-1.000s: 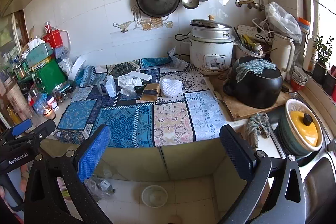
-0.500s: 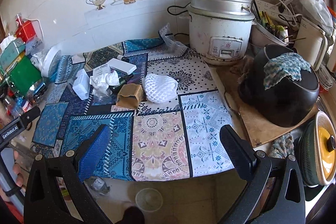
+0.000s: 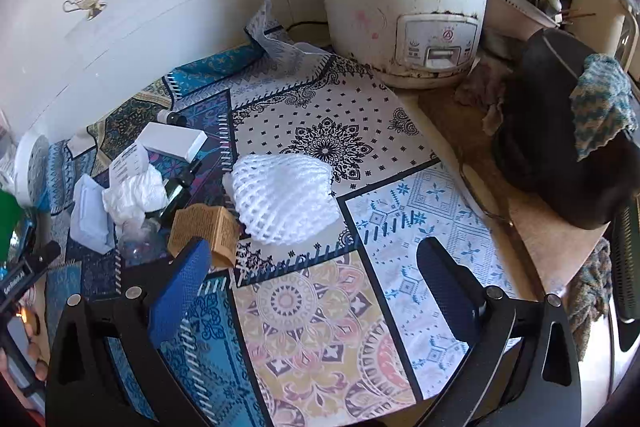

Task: Collect trash
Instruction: 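Grasp the white foam fruit net with the right gripper while the left gripper approaches the white tray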

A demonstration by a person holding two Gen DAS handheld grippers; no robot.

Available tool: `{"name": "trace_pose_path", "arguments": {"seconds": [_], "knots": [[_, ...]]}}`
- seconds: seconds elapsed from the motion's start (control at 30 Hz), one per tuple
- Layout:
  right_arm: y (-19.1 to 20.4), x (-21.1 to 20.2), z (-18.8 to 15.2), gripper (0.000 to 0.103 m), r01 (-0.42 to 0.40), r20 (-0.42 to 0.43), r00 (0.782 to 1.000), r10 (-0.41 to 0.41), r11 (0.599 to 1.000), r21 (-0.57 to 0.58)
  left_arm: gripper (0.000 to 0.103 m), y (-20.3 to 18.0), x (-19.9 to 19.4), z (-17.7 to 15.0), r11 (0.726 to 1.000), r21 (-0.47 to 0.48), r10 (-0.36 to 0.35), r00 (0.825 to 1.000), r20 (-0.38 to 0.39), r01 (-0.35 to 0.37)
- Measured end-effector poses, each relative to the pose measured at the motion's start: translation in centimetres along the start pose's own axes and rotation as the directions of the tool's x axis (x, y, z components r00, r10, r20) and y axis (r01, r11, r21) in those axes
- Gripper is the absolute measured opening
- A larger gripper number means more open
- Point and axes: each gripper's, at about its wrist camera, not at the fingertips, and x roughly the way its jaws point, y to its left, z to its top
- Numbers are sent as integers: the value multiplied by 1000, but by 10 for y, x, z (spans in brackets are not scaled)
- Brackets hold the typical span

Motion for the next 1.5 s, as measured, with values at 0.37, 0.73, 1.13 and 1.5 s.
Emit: {"name": "trace_pose_path", "arguments": {"seconds": [0.37, 0.73, 1.13, 1.5], "knots": [[3, 76, 26, 101, -59, -144, 987, 76, 992, 114, 54, 6, 56, 16, 1000, 6, -6, 995, -97, 7], [18, 108, 28, 92, -82, -207, 974, 94, 994, 66, 29, -3, 64, 21, 998, 29, 56, 995, -81, -54], [7, 89, 30, 35, -171, -138, 974, 179, 983, 71, 28, -20, 20, 21, 995, 95, 35, 999, 10, -35], [-14, 31, 23, 29, -196, -42, 980, 195, 981, -14, 28, -48, -43, 3, 991, 114, 52, 989, 135, -68]]}}
